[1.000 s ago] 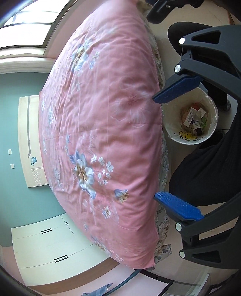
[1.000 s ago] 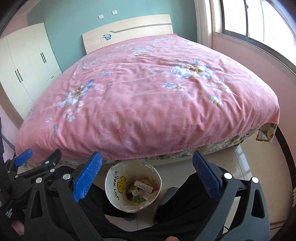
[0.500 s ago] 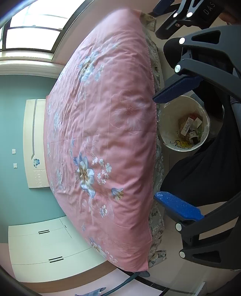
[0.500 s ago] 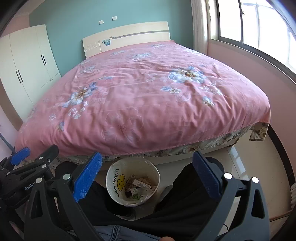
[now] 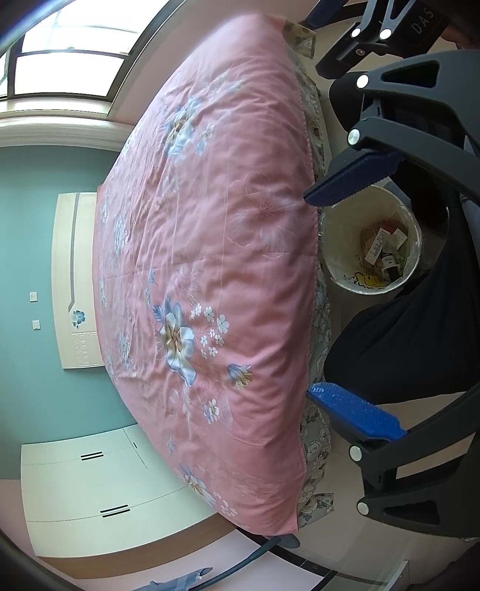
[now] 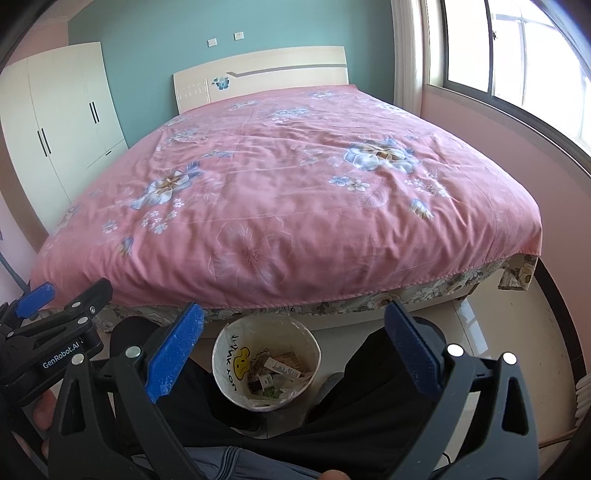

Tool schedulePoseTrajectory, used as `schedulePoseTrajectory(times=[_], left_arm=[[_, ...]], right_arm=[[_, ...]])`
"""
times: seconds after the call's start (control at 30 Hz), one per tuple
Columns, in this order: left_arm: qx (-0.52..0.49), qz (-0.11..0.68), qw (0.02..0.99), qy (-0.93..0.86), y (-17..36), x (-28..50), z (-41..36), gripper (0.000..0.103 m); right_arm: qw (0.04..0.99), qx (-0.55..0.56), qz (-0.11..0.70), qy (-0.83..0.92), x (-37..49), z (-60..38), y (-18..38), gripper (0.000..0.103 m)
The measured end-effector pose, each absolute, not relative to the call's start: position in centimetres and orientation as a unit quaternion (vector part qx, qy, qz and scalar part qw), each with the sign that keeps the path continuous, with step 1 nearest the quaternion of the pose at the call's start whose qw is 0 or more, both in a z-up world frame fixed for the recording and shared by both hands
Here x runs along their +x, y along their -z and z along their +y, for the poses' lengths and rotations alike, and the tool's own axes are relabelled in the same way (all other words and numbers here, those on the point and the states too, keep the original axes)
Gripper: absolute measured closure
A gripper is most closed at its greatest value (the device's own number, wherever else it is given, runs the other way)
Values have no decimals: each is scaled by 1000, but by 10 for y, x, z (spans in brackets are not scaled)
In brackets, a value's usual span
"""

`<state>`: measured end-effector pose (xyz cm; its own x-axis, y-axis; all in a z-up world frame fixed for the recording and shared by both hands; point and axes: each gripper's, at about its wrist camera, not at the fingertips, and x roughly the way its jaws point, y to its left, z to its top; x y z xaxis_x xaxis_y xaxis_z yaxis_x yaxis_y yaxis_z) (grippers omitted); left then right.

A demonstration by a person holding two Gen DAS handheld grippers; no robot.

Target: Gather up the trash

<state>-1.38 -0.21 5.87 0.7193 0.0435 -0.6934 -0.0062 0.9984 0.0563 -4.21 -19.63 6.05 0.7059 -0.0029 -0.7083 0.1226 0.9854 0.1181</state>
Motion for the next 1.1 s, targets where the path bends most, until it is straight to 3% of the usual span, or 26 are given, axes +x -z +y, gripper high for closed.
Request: schedulePoseTrajectory(times=[1.1], left_arm=[[31, 382, 924, -7, -56, -14, -9, 5]], right_arm=[[918, 80, 386, 29, -41, -196, -56, 7]])
